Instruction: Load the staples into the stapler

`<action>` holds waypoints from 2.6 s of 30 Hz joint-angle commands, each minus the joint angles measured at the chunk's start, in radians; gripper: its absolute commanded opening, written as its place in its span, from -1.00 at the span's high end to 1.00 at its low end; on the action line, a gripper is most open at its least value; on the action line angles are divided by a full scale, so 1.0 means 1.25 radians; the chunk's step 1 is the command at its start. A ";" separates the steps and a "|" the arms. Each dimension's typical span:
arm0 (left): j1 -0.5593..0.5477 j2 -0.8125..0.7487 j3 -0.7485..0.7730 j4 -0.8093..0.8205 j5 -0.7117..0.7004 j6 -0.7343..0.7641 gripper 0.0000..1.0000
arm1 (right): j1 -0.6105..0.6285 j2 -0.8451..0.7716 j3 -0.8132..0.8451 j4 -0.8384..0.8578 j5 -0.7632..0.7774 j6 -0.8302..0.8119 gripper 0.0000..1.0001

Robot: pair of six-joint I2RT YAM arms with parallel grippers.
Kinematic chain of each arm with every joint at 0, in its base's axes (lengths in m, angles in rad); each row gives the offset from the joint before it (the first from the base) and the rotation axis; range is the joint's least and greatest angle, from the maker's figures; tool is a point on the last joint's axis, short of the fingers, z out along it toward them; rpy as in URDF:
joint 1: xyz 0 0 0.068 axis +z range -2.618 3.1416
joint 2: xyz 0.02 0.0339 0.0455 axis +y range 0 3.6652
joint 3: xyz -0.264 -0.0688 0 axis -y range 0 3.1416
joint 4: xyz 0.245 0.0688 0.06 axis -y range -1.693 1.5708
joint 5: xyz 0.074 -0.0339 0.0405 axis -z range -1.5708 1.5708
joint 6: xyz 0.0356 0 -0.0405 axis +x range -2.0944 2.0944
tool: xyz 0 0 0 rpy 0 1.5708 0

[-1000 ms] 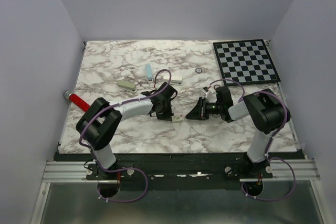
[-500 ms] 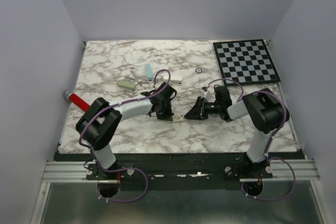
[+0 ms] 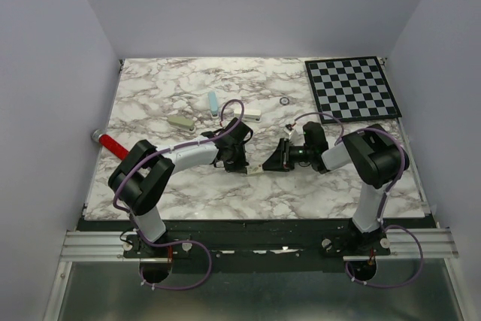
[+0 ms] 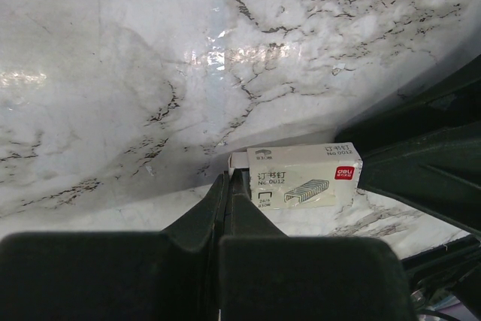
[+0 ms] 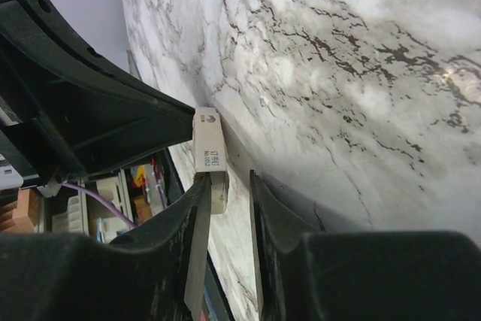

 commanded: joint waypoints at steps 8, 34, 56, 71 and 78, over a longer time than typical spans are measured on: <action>0.001 -0.006 0.006 0.009 0.018 -0.002 1.00 | 0.013 0.032 0.006 0.051 -0.025 0.021 0.56; 0.023 -0.059 -0.032 -0.023 -0.003 0.020 1.00 | -0.019 -0.040 -0.037 0.030 0.011 -0.014 0.99; 0.032 -0.063 0.002 -0.067 -0.042 0.061 1.00 | -0.140 -0.123 -0.086 -0.082 0.053 -0.086 0.99; -0.015 0.014 0.087 -0.081 -0.046 0.053 0.59 | -0.197 -0.233 -0.094 -0.317 0.247 -0.150 0.72; -0.001 -0.028 0.051 -0.083 -0.084 0.050 0.27 | -0.197 -0.306 -0.091 -0.419 0.354 -0.183 0.42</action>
